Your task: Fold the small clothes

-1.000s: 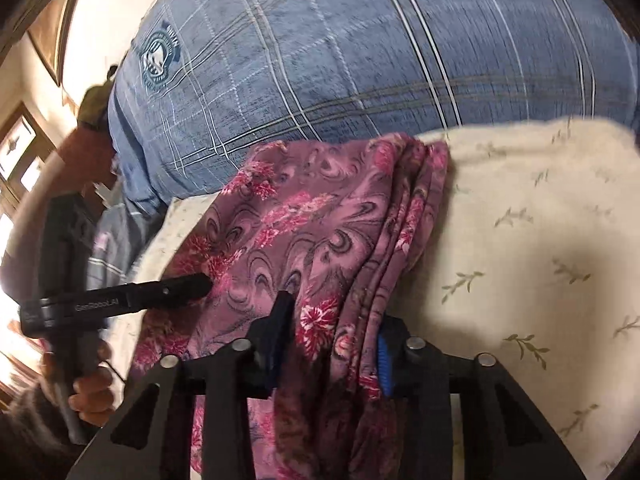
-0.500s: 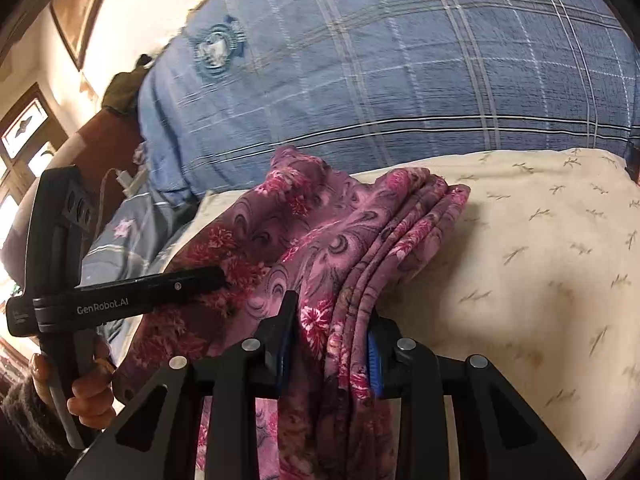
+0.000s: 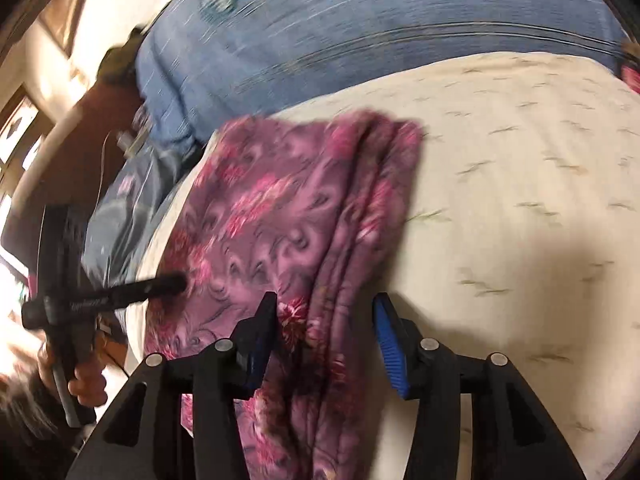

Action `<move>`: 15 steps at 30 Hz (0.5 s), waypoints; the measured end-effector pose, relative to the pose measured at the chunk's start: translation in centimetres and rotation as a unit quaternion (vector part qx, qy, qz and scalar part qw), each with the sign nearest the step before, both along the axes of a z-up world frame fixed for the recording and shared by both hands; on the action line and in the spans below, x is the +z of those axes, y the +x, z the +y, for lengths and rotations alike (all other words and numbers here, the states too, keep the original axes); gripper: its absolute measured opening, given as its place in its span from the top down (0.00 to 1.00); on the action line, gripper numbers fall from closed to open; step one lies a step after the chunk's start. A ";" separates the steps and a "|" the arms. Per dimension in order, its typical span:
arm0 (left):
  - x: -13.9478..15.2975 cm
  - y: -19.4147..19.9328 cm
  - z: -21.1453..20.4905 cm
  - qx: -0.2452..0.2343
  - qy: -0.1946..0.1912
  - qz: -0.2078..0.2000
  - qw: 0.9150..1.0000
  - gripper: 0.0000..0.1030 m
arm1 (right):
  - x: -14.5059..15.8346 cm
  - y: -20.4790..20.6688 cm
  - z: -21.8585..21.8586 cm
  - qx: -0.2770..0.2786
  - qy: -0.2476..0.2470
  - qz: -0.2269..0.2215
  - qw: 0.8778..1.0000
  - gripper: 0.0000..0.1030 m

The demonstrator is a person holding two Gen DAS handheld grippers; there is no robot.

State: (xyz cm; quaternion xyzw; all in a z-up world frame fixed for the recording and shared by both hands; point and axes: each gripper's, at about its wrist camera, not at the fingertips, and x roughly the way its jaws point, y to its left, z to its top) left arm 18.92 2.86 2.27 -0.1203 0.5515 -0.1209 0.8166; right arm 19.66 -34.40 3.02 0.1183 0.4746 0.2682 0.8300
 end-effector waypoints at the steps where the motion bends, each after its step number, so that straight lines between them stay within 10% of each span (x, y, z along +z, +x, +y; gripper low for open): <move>1: 1.3 0.0 0.4 0.003 0.007 -0.023 1.000 0.52 | 0.9 0.2 -0.6 -0.017 -0.003 -0.009 1.000 0.49; 8: 6.4 4.7 -2.6 -0.023 0.006 -0.115 0.993 0.52 | 5.6 2.5 3.2 0.014 -0.024 -0.101 0.995 0.61; 15: 0.6 12.3 -6.9 -0.045 0.083 -0.050 0.994 0.52 | 2.4 6.6 5.4 0.008 -0.054 -0.081 0.995 0.70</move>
